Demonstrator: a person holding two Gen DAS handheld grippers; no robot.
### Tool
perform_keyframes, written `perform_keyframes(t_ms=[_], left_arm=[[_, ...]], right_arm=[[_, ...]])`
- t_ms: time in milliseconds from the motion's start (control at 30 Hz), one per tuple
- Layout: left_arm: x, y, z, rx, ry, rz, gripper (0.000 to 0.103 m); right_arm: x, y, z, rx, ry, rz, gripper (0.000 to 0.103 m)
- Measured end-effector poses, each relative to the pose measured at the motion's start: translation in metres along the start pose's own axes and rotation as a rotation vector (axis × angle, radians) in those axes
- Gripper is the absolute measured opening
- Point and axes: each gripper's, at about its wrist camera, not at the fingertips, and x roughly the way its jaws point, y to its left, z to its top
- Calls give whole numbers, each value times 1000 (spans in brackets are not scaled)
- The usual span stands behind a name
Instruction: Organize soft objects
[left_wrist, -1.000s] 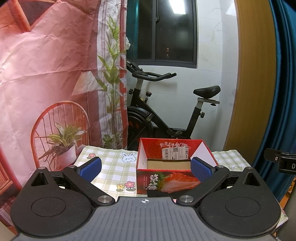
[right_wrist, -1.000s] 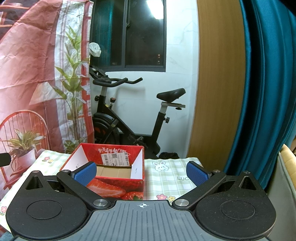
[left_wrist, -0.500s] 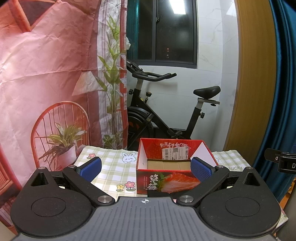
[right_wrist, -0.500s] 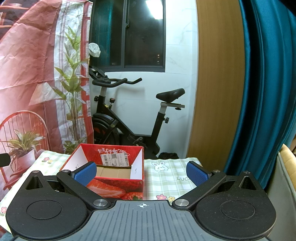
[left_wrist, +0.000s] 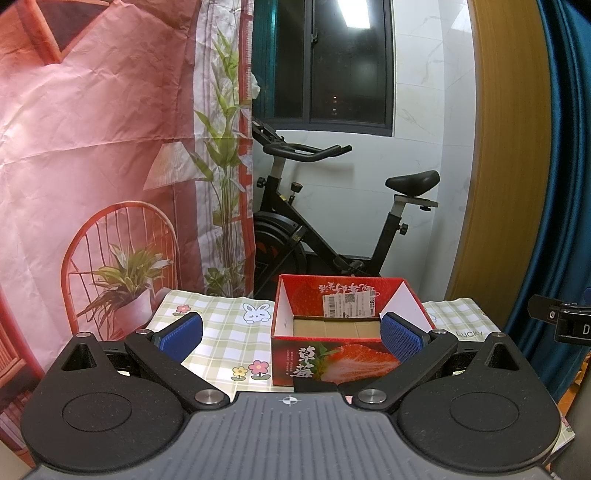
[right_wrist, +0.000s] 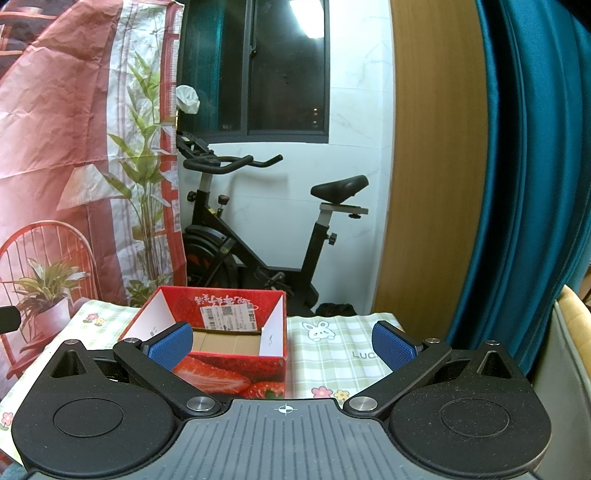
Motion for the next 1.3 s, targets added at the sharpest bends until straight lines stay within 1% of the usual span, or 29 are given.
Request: perform_keyframes(t_ms=[633, 733, 833, 967, 1033, 1100, 1200, 1300], left_arm=[[-1, 2, 0, -4, 2, -8, 103], [1, 4, -1, -3, 3, 3, 103], [3, 4, -3, 3, -1, -5, 103], [9, -1, -9, 40, -2, -11, 103], [15, -2, -14, 54, 9, -7, 103], [24, -2, -20, 54, 37, -13, 103], [37, 2, -30, 36, 82, -39, 103], [45, 7, -40, 26, 98, -68, 101]], right_arm=[[1, 0, 0, 4, 2, 1, 103], [1, -3, -3, 23, -3, 23, 103], [5, -10, -8, 63, -16, 54, 103], [14, -19, -21, 99, -52, 101, 103], [19, -21, -29, 97, -69, 121, 103], [25, -20, -38, 82, -80, 118, 103], [36, -17, -50, 68, -57, 121, 103], [48, -13, -63, 81, -33, 146, 103]])
